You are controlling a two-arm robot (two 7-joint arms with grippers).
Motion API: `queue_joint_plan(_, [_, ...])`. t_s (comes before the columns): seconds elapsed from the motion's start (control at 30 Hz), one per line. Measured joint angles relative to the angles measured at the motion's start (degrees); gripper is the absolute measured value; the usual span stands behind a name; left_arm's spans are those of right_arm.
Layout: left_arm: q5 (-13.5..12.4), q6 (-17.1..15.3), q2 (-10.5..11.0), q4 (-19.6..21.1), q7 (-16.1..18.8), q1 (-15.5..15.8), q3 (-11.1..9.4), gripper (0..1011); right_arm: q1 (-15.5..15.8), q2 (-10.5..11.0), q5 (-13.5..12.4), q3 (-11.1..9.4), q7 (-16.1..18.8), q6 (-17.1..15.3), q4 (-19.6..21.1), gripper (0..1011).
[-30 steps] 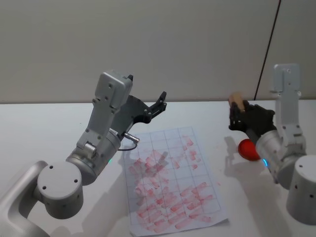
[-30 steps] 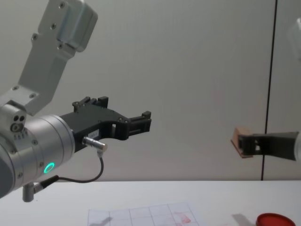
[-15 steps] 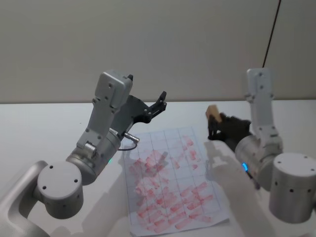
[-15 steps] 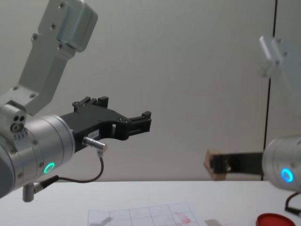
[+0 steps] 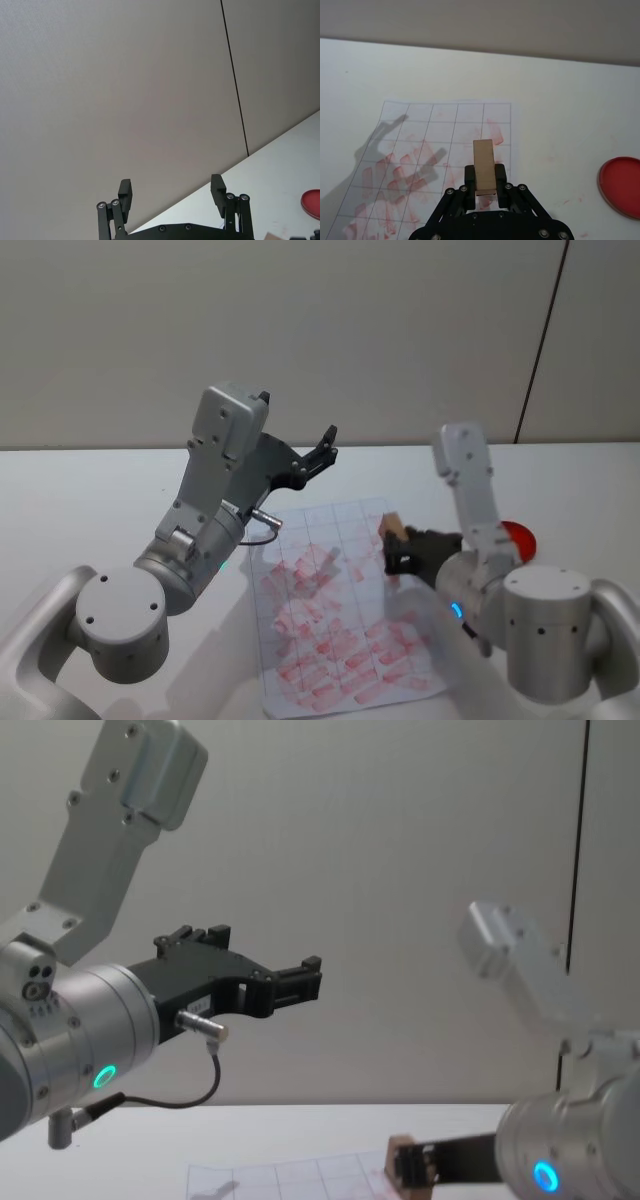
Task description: Use the one hand to pick up the stamp and affix it onto the A4 paper.
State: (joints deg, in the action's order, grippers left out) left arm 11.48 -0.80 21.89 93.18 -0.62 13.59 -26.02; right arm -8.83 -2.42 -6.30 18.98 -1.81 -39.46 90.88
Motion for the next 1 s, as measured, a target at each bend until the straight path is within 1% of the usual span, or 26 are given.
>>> queue_joint_plan(0.47, [0.0,0.0,0.0,0.0,0.0,0.0,0.0,1002,-0.08,-1.17,1.94,1.53,2.38,-2.72,-2.89,223])
queue_joint_plan(0.73, [0.0,0.0,0.0,0.0,0.0,0.0,0.0,1001,-0.67,-1.56,3.25,1.68,2.83,-3.56,-4.2,223])
queue_joint_plan(1.0, [0.0,0.0,0.0,0.0,0.0,0.0,0.0,1001,-1.52,-1.96,4.02,1.54,3.0,-4.34,-5.72,223])
